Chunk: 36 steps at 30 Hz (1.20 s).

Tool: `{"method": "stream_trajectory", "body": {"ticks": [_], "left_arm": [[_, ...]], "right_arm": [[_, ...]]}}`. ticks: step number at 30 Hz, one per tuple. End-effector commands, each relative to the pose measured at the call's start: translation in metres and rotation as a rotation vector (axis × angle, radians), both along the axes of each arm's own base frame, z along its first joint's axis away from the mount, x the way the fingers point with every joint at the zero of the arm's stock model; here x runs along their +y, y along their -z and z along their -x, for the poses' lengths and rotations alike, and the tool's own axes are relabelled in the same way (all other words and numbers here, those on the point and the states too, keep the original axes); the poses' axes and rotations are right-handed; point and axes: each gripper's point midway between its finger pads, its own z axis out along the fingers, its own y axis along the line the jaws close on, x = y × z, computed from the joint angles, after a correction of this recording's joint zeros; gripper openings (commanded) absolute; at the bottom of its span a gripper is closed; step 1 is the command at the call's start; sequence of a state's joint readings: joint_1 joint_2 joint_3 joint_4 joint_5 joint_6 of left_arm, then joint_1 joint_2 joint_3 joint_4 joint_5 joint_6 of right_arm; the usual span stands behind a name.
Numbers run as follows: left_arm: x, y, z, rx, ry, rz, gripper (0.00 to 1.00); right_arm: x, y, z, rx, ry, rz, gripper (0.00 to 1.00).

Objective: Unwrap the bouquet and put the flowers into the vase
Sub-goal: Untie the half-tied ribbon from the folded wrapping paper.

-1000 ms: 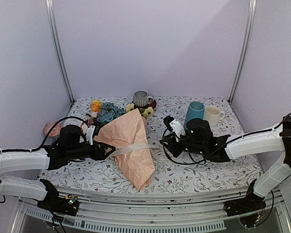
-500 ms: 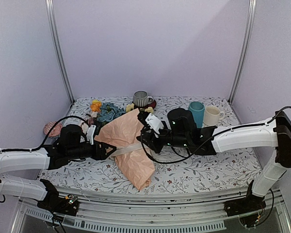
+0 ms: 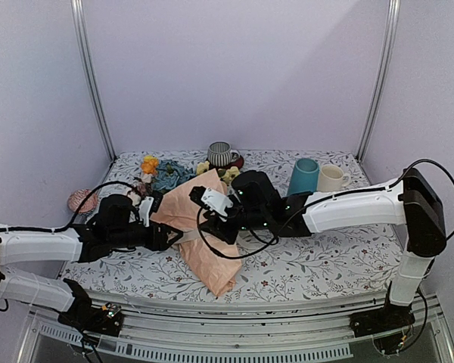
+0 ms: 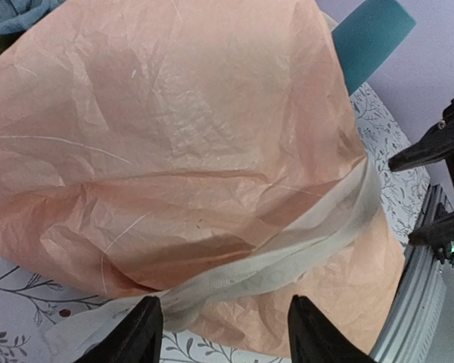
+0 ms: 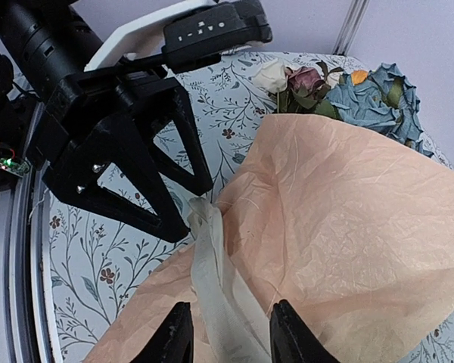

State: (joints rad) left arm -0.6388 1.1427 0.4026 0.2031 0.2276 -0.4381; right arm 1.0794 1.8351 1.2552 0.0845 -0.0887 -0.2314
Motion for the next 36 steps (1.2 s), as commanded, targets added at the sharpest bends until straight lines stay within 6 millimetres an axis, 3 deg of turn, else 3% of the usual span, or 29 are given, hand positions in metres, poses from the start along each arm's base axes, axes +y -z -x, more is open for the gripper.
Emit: {"method": "stream_trajectory", "body": {"ticks": [1, 4, 9, 13, 18, 20, 22, 23, 28, 36], "left_arm": [[-0.011, -0.005, -0.003, -0.016, 0.033, -0.009, 0.58], [-0.012, -0.003, -0.006, -0.019, 0.026, -0.024, 0.58], [-0.009, 0.004, -0.016, -0.02, -0.005, -0.066, 0.54], [-0.01, 0.01, -0.025, -0.008, -0.025, -0.092, 0.5], [-0.013, 0.014, -0.031, 0.0, -0.032, -0.11, 0.41], [-0.014, 0.017, -0.033, 0.001, -0.028, -0.117, 0.29], [-0.013, 0.02, -0.035, 0.007, -0.036, -0.133, 0.05], [-0.01, 0.022, -0.037, 0.011, -0.053, -0.149, 0.0], [0.002, 0.025, -0.038, 0.011, -0.104, -0.189, 0.0], [0.016, 0.031, -0.032, 0.026, -0.145, -0.208, 0.0]], "right_arm": [[0.007, 0.02, -0.001, 0.002, -0.009, 0.084, 0.39], [0.01, 0.03, -0.008, 0.0, 0.019, 0.113, 0.46], [0.011, 0.043, -0.015, -0.004, 0.054, 0.168, 0.45], [0.009, 0.047, -0.014, -0.005, 0.054, 0.187, 0.34], [0.003, 0.033, -0.01, -0.015, 0.056, 0.147, 0.18], [0.0, 0.023, -0.01, -0.029, 0.065, 0.114, 0.11], [-0.004, 0.018, -0.01, -0.039, 0.083, 0.097, 0.1], [-0.008, 0.015, -0.011, -0.045, 0.094, 0.091, 0.1], [-0.022, 0.009, -0.018, -0.066, 0.179, 0.068, 0.07], [-0.077, 0.007, -0.045, -0.022, 0.425, 0.002, 0.07]]}}
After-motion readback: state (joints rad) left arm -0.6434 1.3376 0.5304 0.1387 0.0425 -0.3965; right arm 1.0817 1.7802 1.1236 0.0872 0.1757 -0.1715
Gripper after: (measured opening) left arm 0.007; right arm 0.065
